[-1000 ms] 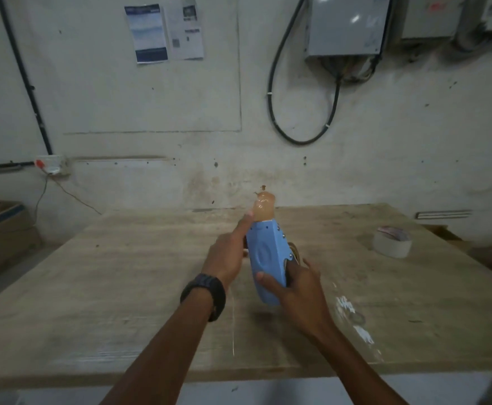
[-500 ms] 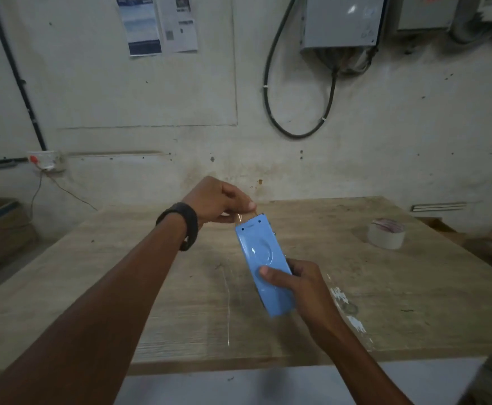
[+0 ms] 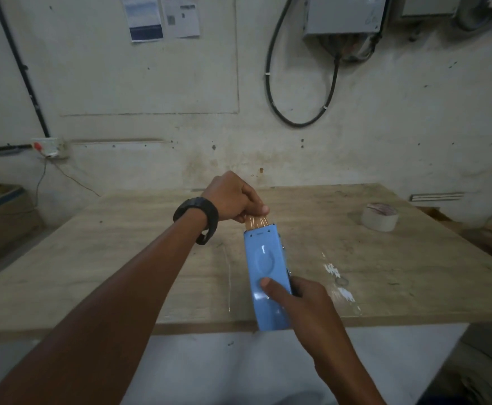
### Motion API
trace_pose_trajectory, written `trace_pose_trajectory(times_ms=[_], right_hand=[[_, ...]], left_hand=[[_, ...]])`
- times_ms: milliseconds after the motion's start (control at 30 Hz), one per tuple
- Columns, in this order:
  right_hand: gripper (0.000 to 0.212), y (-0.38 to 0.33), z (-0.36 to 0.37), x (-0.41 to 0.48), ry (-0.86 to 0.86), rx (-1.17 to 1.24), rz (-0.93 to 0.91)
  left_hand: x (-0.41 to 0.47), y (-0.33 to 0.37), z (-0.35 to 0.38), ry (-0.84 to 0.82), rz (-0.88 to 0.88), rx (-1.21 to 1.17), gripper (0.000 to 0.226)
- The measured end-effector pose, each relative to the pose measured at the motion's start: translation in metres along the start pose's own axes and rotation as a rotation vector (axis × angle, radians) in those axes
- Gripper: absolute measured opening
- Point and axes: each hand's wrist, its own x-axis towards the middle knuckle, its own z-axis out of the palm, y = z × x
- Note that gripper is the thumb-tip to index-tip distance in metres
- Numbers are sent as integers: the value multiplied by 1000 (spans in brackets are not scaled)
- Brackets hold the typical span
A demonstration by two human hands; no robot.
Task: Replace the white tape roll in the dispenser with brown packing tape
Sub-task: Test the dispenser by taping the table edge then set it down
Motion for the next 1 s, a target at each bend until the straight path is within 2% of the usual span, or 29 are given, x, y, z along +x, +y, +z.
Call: trace_pose_trajectory(times_ms=[167, 300, 533, 800, 1000], right_hand=[[27, -5, 5, -34, 23, 242, 65], [18, 6, 7, -54, 21, 327, 123], [35, 36, 27, -59, 26, 254, 234], [55, 53, 35, -60, 59, 175, 235], [54, 57, 37, -63, 51, 163, 227]], left_hand=[[-21, -8, 17, -22, -6, 44, 7], [-35, -33, 39, -122, -93, 51, 4], [-45, -60, 67, -202, -183, 84, 3], [-54, -69, 79, -135, -162, 131, 12], [-60, -70, 80, -93, -170, 128, 17]])
